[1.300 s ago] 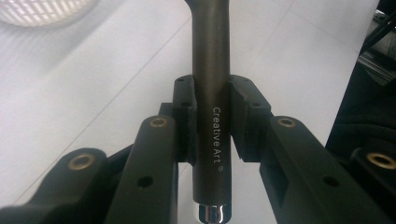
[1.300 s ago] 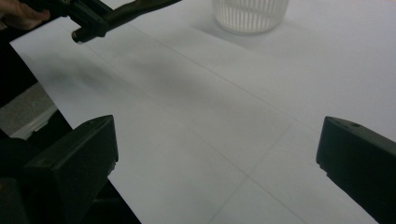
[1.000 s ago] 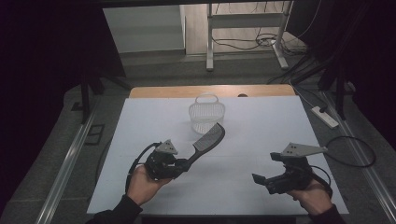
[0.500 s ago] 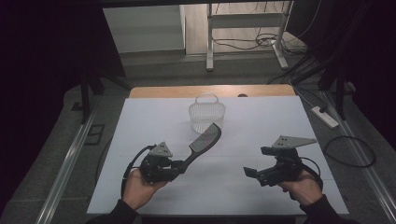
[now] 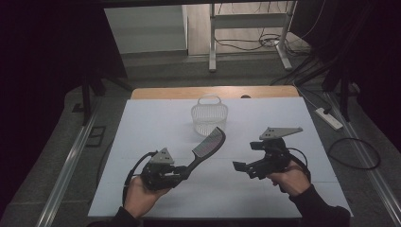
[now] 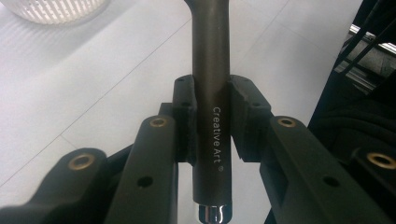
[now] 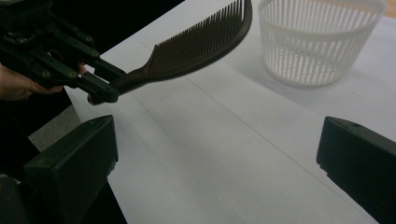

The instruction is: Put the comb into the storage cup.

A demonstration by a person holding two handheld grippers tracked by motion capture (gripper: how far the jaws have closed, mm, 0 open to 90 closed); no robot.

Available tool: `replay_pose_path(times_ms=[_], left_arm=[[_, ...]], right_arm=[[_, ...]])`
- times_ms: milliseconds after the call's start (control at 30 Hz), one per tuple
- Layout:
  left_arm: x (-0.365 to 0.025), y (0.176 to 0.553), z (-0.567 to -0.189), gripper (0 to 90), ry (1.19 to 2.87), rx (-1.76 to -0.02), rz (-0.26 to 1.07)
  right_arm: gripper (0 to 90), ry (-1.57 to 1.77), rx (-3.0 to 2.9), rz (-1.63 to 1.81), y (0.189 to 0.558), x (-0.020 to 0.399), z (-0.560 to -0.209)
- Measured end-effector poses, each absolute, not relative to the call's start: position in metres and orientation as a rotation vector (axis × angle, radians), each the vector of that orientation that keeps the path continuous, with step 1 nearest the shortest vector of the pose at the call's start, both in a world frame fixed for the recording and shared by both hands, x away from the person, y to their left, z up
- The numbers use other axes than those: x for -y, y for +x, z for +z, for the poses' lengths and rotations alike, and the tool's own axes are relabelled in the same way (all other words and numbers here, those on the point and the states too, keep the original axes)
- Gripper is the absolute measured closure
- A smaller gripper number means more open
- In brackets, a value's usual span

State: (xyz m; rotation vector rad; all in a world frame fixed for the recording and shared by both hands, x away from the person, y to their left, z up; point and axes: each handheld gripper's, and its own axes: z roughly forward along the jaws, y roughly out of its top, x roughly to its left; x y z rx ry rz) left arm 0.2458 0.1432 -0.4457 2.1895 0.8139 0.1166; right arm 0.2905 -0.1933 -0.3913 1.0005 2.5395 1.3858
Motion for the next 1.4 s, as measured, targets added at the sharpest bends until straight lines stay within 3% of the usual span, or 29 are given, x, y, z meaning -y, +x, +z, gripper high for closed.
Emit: replay_pose_path(times_ms=[1400], left_arm=[[-0.138, 0.25, -0.449, 72.8, 2.119, -0.74, 0.078]], right_arm=[[0.0, 1.213, -2.727, 1.341, 0.335, 0.133, -0.405]])
